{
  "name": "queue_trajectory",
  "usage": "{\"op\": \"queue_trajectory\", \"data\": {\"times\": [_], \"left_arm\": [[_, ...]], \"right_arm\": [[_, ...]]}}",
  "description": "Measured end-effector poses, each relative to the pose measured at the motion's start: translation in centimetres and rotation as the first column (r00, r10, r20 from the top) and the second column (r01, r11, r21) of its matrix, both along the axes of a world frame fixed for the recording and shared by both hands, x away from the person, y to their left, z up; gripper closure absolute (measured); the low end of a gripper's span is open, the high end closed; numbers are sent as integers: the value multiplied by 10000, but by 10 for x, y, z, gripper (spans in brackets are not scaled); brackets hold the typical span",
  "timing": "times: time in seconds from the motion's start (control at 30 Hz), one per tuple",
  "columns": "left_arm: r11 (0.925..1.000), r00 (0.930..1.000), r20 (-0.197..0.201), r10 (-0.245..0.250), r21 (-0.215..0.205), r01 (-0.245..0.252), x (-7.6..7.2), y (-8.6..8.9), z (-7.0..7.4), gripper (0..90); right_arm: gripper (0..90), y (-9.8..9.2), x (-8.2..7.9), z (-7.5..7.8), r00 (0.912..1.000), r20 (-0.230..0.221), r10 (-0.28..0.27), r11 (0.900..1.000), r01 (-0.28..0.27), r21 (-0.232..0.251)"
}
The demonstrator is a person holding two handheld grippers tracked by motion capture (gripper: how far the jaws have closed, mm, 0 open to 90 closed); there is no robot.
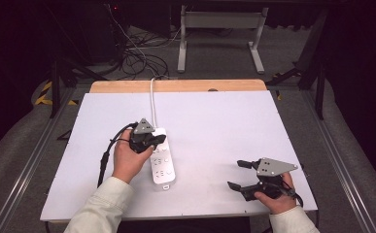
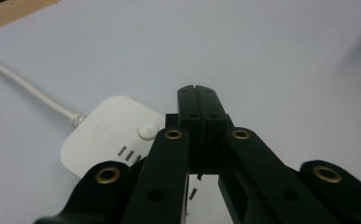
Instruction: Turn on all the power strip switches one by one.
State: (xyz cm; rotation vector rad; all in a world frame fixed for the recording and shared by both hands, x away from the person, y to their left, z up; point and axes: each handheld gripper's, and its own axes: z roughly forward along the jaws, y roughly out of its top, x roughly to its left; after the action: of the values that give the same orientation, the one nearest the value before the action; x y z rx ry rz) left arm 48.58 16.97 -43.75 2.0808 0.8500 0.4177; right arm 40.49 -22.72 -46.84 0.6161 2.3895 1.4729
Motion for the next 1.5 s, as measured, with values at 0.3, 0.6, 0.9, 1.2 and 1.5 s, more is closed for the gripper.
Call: {"op": "queue_trajectory", "data": {"times": [0.3,0.6,0.9,1.2,1.5], "left_arm": [[9994,9994,25,344,-33,-344,14,5,-3,899],[9996,9995,-101,289,-13,-289,27,8,-12,899],[9990,9987,-351,382,253,-373,35,7,-22,899],[9992,9983,-531,245,327,-228,37,5,-26,899],[9997,9973,-701,205,170,-194,37,5,-27,899]], "right_arm": [[198,0,0,0,10000,4,-7,10000,7,15],[198,0,-1,0,10000,27,-3,10000,3,-5],[197,0,0,0,10000,9,7,10000,-7,4],[197,0,0,0,10000,-11,8,10000,-8,12],[196,0,0,0,10000,-23,5,10000,-5,3]]}}
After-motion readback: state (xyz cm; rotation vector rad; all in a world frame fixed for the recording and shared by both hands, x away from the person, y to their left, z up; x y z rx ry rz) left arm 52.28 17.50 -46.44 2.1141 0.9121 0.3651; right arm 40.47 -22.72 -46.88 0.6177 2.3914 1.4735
